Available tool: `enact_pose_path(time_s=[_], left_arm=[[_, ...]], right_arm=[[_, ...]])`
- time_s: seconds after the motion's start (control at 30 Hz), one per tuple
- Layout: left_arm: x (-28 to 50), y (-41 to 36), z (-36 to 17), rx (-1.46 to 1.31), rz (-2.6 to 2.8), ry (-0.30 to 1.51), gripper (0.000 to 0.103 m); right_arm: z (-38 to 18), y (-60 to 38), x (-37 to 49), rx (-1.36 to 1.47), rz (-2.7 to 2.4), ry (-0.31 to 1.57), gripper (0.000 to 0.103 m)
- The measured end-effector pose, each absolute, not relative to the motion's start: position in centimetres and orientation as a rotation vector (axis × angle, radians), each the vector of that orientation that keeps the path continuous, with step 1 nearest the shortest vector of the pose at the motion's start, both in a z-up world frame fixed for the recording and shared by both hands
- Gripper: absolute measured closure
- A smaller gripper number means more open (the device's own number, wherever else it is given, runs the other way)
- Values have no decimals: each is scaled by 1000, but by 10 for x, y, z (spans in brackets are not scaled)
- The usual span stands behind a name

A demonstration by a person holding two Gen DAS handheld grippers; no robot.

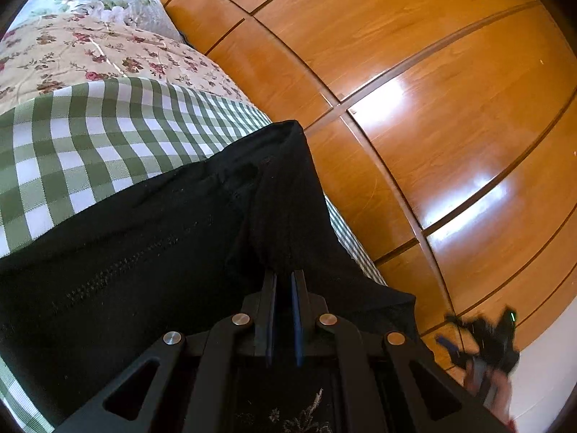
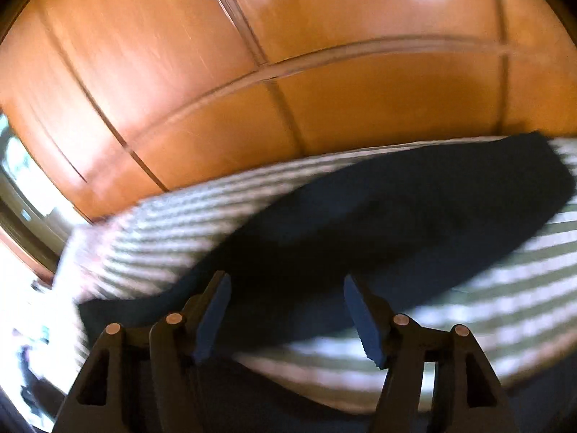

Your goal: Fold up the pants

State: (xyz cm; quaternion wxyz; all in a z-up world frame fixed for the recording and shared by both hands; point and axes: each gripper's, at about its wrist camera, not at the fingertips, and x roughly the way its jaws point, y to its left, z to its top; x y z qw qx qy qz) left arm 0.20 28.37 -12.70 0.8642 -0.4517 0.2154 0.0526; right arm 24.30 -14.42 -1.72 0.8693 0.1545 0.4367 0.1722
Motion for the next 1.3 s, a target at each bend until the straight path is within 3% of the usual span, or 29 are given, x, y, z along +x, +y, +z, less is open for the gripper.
enact_pose_path(time_s=[0.4, 0.47, 0.57, 0.87, 1.03, 1.3], left_arm=[[-4, 285, -133, -969, 92, 464, 96], [-4, 286, -133, -976, 86, 465, 96], [-3, 289, -132, -982, 80, 467, 96], [-23, 308, -112, -996, 71, 389, 96], [-39, 313, -101, -966, 60, 348, 96], [-42, 312, -122, -965, 102, 426, 95]], right_arm=[[-67, -93, 349, 435, 143, 1187, 40], [-77, -98, 353, 457, 147, 1198, 68], [-87, -106, 346, 514, 209, 1206, 91], [-34, -121, 266, 375, 380, 983, 91], [-38, -132, 204, 400, 419, 894, 91], [-72, -138, 153, 375, 427, 839, 91]])
